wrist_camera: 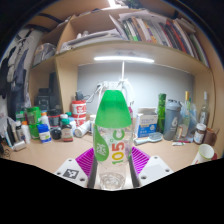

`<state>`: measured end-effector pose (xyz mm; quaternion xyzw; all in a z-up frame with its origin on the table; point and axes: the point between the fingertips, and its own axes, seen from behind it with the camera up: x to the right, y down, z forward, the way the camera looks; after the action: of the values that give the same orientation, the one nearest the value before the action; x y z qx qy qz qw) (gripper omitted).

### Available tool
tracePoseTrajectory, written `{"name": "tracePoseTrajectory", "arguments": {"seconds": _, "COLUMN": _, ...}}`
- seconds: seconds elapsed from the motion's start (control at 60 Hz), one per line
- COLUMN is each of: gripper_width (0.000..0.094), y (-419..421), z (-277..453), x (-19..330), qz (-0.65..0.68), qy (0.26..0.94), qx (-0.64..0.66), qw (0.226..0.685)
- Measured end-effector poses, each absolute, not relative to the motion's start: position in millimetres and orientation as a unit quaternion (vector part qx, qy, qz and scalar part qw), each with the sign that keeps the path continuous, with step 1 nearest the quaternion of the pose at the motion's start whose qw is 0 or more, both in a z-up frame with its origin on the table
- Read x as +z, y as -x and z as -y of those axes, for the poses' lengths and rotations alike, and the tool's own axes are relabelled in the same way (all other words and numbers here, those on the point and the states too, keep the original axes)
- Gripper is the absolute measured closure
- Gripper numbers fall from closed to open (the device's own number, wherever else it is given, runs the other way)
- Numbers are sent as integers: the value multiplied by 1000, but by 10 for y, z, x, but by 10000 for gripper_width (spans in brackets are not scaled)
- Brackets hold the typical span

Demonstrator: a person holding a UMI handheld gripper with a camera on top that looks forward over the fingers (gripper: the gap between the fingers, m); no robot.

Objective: Pour water

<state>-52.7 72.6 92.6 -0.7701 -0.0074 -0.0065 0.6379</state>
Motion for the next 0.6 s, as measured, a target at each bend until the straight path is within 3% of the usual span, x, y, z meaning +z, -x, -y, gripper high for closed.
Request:
{"name": "tracePoseTrajectory", "arguments": {"seconds": 0.1, "gripper_width": 510, "y": 487, "z": -796, "x": 914, "qz": -4, "qy": 766, "qx": -22, "qw": 643}}
{"name": "tracePoseTrajectory", "arguments": {"seconds": 0.283, "gripper_width": 541, "y": 499, "z": -851, "x": 902, "qz": -16, "qy": 798, "qx": 28, "qw": 602}}
{"name": "tracePoseTrajectory", "arguments": {"seconds": 0.45, "gripper_width": 542, "y": 114, "z": -768, "x": 1657, "qz": -160, "qy": 767, "qx": 185, "qw": 593}}
{"name": "tracePoseTrajectory", "arguments": {"seconds": 0.6, "gripper_width": 543, "y": -576, "z": -674, "x": 1939, "qz": -384, "qy": 670, "qx": 378, "qw": 511}}
